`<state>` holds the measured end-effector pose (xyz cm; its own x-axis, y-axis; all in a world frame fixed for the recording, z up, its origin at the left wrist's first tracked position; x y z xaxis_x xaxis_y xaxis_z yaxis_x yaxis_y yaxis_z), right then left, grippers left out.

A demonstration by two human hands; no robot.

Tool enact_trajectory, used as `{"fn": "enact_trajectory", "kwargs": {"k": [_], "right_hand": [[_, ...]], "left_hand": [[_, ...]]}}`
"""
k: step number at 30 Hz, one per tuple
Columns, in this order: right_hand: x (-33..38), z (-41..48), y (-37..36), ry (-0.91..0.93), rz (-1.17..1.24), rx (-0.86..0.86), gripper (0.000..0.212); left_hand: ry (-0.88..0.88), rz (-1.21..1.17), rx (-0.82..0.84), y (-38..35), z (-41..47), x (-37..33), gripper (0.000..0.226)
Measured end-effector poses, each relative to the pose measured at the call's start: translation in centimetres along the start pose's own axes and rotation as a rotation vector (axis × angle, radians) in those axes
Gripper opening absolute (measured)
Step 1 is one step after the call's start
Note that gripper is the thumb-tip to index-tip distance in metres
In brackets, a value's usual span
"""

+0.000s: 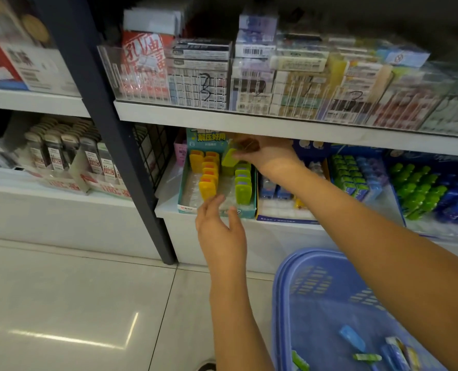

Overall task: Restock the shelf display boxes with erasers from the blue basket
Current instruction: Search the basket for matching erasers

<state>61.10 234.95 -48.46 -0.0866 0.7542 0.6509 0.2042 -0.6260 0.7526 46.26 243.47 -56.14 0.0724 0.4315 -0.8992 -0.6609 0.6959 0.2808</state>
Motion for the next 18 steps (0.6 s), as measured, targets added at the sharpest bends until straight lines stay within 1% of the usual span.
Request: {"fn": "enact_trajectory", "kwargs": {"k": [4,8,12,14,16,18], "right_hand": [[0.5,1.6,-2.1,0.058,-0.188,-0.012,0.031],[1.0,2.1,-3.2,0.108,-0.322,-0.007,0.026],[1.3,2.9,-3.9,0.059,-0.411,0.026,0.024],[1.4,2.7,-4.2,0.054,-0.453,-0.016,0.022],[1.6,2.0,-4.7,0.101,-0.546,-0.105,0.021],[1.4,1.6,-4.6,0.104,-0.579,-0.183,0.024]], "left_hand": [[-0.078,0.16,0.131,-0.6,0.2,-0.2,0.026],[-0.106,0.21,0.226,-0.6,0.7,0.2,0.026],[-0.094,0.222,0.258,-0.7,0.9,0.3,0.027],[-0.095,0.217,0.264,-0.8,0.9,0.3,0.027],[-0.093,0.217,0.266,-0.7,0.9,0.4,0.027],[-0.097,0.218,0.258,-0.7,0.8,0.5,0.027]]}}
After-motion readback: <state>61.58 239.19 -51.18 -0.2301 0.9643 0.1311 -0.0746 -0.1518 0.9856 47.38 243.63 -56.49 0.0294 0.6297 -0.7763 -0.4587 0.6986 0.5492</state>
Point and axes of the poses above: each hand's wrist, its own z-axis towards the middle knuckle, its own y-axis out of the back of the hand, x = y × z, the point moved 8 cm from there along z, towards the middle knuckle, and after that the axes turned 15 degrees about -y, right-handed, at the moved point
